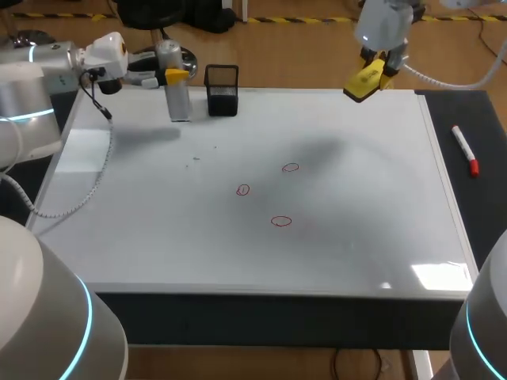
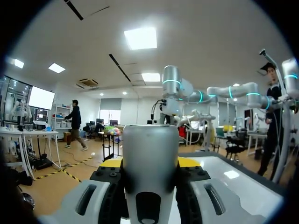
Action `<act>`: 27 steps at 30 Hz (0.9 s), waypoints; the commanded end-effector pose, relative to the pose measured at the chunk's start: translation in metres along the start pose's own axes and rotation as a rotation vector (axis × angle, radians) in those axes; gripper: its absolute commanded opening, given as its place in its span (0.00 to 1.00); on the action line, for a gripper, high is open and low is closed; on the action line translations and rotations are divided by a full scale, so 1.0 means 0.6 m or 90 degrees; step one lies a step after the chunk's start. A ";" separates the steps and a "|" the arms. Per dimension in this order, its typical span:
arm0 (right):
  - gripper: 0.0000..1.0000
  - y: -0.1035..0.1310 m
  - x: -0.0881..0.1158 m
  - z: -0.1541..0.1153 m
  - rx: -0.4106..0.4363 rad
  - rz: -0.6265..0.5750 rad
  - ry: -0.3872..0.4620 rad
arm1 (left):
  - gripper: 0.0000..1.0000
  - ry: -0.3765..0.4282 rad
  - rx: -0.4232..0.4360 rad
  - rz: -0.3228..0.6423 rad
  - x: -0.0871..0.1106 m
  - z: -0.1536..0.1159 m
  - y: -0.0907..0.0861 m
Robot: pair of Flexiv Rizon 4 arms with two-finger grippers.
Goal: Pick up the inspection probe, press it on each red-marked spot on the whiteboard one by one, put down the probe, pick up the eraser, and wipe off all the red marks.
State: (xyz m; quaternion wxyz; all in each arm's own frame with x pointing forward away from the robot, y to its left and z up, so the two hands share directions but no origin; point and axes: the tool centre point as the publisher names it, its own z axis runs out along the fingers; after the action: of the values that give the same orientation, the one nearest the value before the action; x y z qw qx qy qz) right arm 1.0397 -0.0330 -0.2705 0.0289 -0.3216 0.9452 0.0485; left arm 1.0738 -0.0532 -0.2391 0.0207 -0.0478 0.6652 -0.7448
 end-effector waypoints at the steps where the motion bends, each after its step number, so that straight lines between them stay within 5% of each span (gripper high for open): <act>1: 0.00 0.000 0.001 -0.001 0.002 -0.001 0.001 | 0.00 0.023 0.008 -0.009 0.014 0.029 0.010; 15: 0.00 0.000 0.001 -0.001 0.002 -0.001 0.001 | 0.00 0.125 0.038 -0.026 0.155 0.116 0.017; 27: 0.00 0.000 0.001 -0.001 0.002 -0.001 0.001 | 0.00 0.182 0.042 -0.035 0.223 0.139 0.017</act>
State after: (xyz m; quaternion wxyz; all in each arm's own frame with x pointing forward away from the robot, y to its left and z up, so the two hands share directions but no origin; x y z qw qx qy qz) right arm 1.0397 -0.0330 -0.2706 0.0289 -0.3216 0.9452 0.0486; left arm 0.9539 -0.1487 -0.2350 -0.0951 0.0437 0.6345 -0.7658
